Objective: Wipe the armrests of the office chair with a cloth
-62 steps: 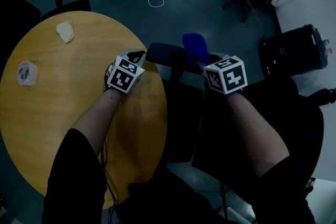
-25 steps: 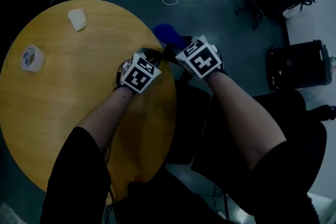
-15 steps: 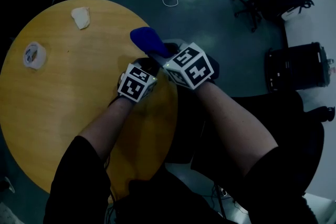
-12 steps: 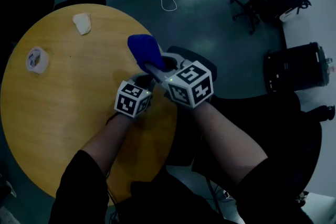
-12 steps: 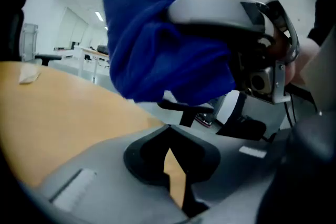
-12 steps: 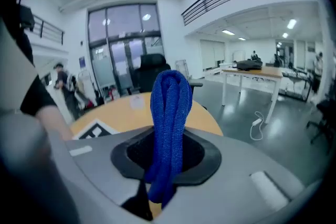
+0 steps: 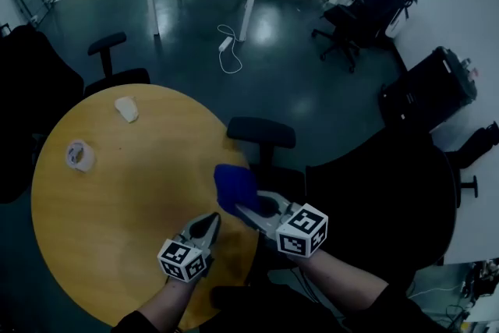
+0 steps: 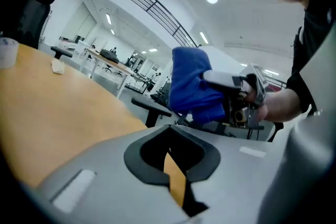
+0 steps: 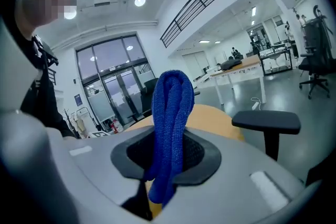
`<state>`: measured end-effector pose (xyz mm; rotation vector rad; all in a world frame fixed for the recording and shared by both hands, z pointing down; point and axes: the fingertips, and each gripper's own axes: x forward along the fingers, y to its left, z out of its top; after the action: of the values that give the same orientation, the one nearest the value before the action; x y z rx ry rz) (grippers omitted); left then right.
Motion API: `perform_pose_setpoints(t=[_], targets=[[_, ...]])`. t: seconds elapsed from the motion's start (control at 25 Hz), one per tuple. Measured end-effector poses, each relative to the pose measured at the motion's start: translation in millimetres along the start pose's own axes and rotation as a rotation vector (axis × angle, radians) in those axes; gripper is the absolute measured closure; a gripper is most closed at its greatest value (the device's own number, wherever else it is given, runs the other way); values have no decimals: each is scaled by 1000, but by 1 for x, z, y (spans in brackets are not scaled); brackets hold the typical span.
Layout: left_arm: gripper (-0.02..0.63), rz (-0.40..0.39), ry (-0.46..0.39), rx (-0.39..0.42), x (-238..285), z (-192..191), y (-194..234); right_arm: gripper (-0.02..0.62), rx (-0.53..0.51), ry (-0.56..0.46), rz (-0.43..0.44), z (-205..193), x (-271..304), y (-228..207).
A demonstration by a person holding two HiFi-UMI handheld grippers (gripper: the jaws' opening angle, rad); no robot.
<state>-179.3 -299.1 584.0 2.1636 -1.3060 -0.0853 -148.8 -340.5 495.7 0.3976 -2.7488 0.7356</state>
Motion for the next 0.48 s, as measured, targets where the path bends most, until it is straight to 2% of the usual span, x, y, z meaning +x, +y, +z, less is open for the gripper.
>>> perform_pose_setpoints(t=[0.28, 0.48], targets=[[593, -32, -110, 70, -43, 62, -60, 503, 35, -110, -95, 0, -102, 29], [594, -51, -128, 113, -61, 75, -110, 503, 24, -173, -120, 1, -151, 42]])
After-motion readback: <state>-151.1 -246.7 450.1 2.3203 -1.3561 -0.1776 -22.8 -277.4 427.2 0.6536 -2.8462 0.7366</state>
